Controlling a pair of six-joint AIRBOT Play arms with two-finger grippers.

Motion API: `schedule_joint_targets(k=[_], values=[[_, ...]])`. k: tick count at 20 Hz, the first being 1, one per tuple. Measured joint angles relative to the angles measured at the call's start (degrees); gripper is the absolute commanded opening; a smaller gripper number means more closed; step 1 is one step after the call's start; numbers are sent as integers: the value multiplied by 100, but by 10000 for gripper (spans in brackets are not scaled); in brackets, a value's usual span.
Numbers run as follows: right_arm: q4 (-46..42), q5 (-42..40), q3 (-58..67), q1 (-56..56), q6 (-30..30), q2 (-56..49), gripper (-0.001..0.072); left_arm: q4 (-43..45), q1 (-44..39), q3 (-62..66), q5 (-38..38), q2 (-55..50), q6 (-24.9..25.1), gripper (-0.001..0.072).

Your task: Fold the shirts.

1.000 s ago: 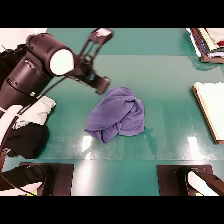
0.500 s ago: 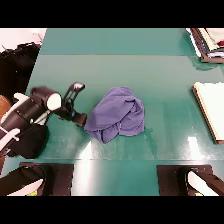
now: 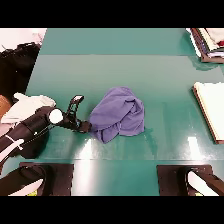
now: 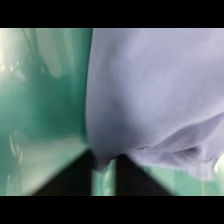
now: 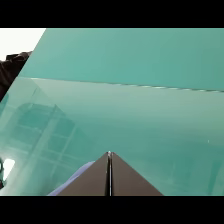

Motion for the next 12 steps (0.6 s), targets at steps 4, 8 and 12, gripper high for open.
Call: schedule_joint_targets(k=[4,8,12], values=[[-17,162,-74,0,0,2,15,216,90,310,-61,9,0,25],[-133,619,-844,61,0,2,15,1034,730,1445,-682,13,-20,24],[-177,581,-2551,409,0,0,404,1438,1346,2487,-970,15,44,25]])
